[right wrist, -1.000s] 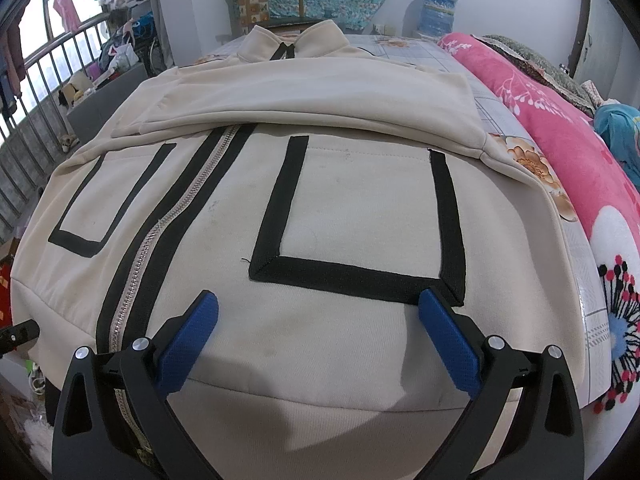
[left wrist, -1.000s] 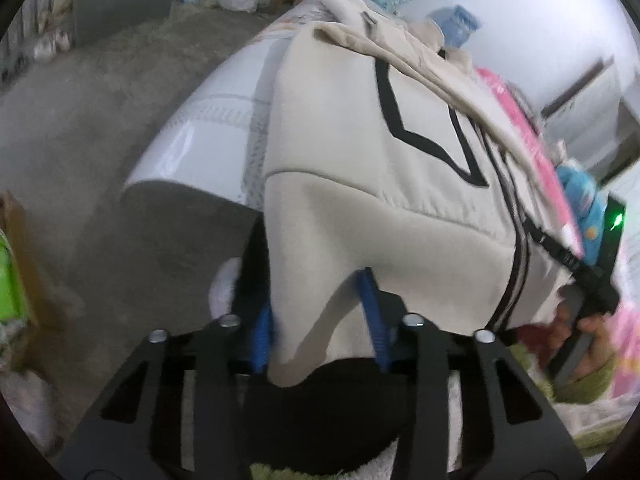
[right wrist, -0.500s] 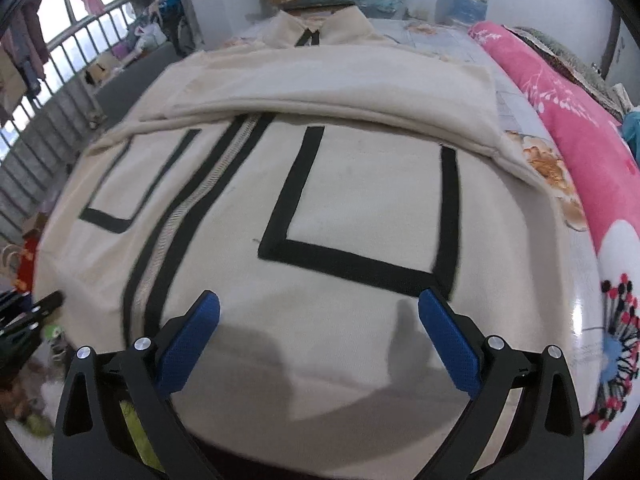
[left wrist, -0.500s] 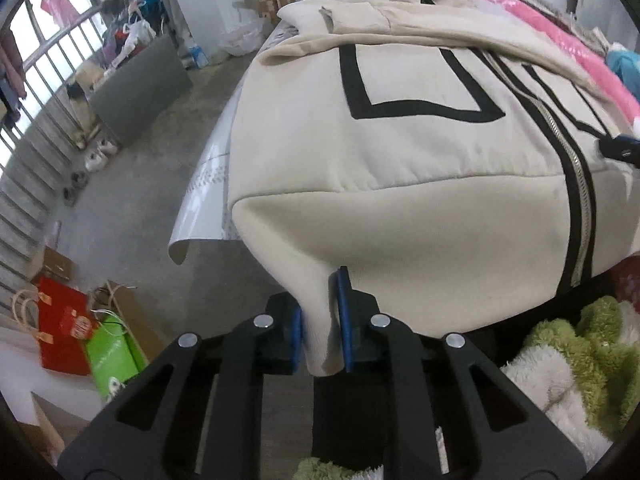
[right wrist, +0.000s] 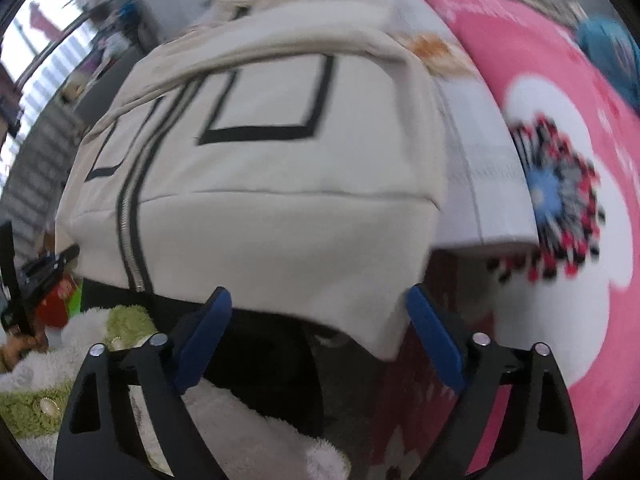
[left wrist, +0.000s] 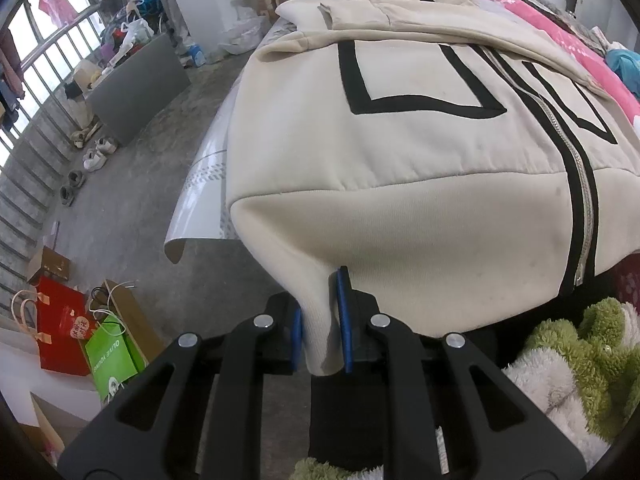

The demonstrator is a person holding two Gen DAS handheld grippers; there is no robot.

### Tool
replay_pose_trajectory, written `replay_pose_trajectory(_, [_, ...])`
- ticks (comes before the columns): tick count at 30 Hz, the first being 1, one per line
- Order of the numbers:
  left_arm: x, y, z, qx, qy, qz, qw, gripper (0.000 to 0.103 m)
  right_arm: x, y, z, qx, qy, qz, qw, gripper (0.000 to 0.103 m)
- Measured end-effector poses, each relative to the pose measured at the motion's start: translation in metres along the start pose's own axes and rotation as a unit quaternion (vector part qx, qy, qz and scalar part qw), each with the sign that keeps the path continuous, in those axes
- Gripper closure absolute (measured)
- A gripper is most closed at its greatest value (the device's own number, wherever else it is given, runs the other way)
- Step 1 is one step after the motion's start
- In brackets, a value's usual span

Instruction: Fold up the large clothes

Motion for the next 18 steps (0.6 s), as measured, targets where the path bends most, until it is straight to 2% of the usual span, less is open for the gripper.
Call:
replay_pose_trajectory(3, [0.001,0.000,0.000,-0.001,-0.001,0.001,1.0000,0.088,0.011,-0.003,0.005,0.001,-0.015,0.004,1.000,0.022])
replay_pose_trajectory(9, [0.001,0.000,0.000,0.001,-0.001,-0.002,1.0000,0.088,0.025,-0.014,0.007,-0.004,-0.004,0.014,1.000,0.029])
replay_pose_trajectory(12, [0.003,0.000,0.000,0.001,-0.002,-0.005,1.0000,0.088,0.031,-0.022,0.012,-0.016,-0.008,-0.001,1.000,0.036])
replay_pose_trajectory(18, [0.005,0.000,-0.001,0.001,-0.004,-0.008,1.0000,0.088,0.032,-0.037,0.022,-0.031,-0.024,-0.030,0.999,0.044])
Point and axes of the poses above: each gripper's, at about its wrist camera, not at the fingertips, and y roughly against the way its jaws point, x to its right, z to its underside, the point moved 7 cm from there along -y, roughly the way its jaws point, and after that the axes turned 12 degrees about y, right-handed, at the moved point
